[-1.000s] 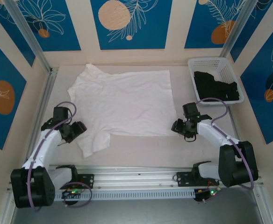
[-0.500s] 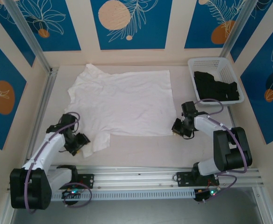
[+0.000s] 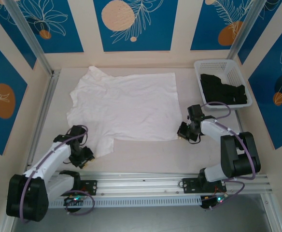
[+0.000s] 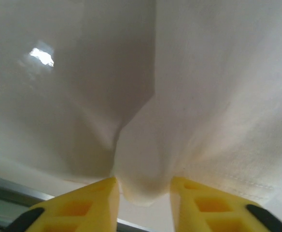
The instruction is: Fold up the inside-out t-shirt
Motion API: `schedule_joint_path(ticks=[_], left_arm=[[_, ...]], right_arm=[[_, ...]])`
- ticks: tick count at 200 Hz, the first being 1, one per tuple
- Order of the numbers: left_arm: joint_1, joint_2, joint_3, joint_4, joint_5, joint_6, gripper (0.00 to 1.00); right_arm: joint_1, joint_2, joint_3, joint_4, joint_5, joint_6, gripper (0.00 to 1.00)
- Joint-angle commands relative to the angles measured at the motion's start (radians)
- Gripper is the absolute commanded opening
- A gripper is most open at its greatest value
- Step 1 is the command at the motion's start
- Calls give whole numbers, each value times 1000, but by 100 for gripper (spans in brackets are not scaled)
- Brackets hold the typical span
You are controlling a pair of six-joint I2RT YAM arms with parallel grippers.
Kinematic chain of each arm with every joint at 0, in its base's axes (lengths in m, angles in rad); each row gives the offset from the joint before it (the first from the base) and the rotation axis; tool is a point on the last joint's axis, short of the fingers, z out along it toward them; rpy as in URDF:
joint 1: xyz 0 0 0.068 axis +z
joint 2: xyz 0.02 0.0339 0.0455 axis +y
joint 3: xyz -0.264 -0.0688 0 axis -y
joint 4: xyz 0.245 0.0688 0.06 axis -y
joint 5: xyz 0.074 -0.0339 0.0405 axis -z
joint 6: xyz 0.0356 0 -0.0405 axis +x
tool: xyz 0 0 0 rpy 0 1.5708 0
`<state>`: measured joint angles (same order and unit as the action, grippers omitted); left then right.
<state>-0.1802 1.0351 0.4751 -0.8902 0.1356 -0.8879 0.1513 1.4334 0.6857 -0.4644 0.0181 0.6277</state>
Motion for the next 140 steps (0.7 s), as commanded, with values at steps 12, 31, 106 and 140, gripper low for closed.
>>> schedule_joint_path(ticks=[12,31,106,140], left_arm=[[-6,96,10,102,-2,48,25],[-4,121,33,118,-18,86,17],[91,-19,244,3,-41,181,0],[209,21,443,66,-22,276,0]], right_arm=[[5,-31,5,0,-23,-13,1],[4,-46,1,-3,-16,-9,1],[-40,-131,-9,-15,-70,-1,0],[-87,-111,76,-13,-130,-24,0]])
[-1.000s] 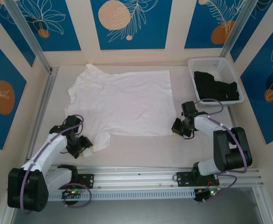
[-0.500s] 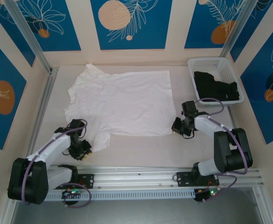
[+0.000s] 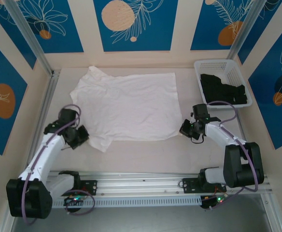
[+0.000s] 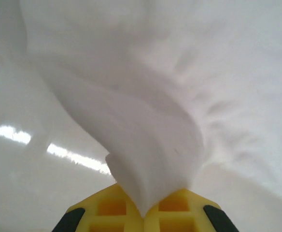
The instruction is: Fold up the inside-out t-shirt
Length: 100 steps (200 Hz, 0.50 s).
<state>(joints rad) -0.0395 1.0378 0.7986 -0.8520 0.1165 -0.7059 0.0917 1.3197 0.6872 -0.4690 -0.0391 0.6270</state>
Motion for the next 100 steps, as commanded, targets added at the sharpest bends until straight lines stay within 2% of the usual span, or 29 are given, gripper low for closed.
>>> schedule_joint_path(ticks=[1,55,100], left_arm=[[70,20,123,32,-1,96,0],[125,258,310,247,22,130,0],[139,440,444,282,35,151,0]], right_arm=[[-28,5,78,-8,-74,-24,0],[-47,206,300,9,-110,-49,1],[-48,353,456,-18,-118,-75,2]])
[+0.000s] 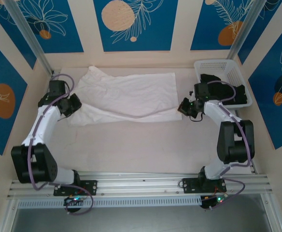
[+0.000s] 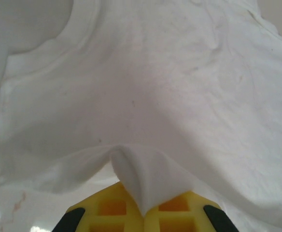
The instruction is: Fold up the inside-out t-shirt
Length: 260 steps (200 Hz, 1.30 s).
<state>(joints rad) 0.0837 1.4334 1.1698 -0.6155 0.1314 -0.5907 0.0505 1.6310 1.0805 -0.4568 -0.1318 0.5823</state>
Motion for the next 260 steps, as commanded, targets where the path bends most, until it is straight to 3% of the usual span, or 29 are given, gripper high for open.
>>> schedule_joint_path(ticks=[1,119,175,191,225,241,260], left_arm=[[16,47,74,46,20,35,0],[13,285,214,122,98,23,0],[1,487,410,127,119,9,3],[1,570,495,143,120,5,10],[3,734,683,58,103,16,37],[3,695,635,56,52,30,43],[0,551,430,157,45,17,46]], right_arm=[[-6,44,65,-31,-24,-31,2],[-8,219,242,-79,16,-58,7],[-8,333,375,-83,41,-46,10],[-9,385,439,-85,54,-41,15],[-5,437,558,-138,127,-78,30],[13,380,515,-141,186,-117,32],[62,278,389,-92,180,-135,34]])
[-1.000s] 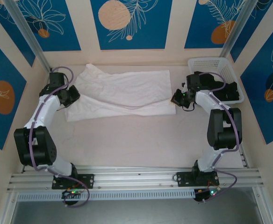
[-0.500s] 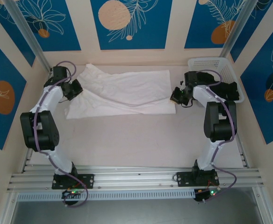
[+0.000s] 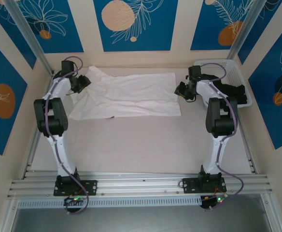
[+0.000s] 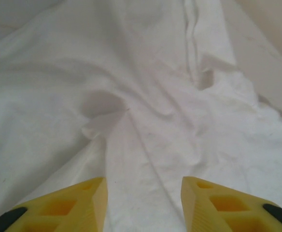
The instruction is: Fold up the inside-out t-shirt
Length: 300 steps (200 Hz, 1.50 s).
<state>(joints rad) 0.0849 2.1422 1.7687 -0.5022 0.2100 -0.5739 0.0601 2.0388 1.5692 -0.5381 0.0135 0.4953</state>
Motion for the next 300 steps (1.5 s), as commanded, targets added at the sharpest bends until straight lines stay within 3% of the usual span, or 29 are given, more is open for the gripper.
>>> schedule_joint_path(ticks=[1,35,93,154,204,215,234,262,300], left_arm=[[-2,-167,-182,51,-32,-3,47],[-5,-379,-551,256,17,-77,52],[-1,-335,-643,233,48,-8,53],[-50,-341,-794,244,99,21,52],[-184,-560,-1027,222,103,-7,53],[-210,-604,-1046,226,119,-21,53],[-212,-649,-1036,222,113,-22,54],[-193,-641,-979,180,31,20,54],[-167,-612,-975,186,36,37,54]], right_arm=[[56,-134,-107,-8,32,-49,34],[127,-116,-206,28,-89,-23,35],[62,-30,-221,-100,-124,10,33],[-42,-165,-392,-146,-47,-2,30],[-110,-462,-643,-60,79,27,28],[-67,-530,-664,-16,79,-16,30],[122,-600,-669,77,79,-166,35],[387,-518,-594,171,197,-385,46],[490,-312,-445,218,206,-524,55]])
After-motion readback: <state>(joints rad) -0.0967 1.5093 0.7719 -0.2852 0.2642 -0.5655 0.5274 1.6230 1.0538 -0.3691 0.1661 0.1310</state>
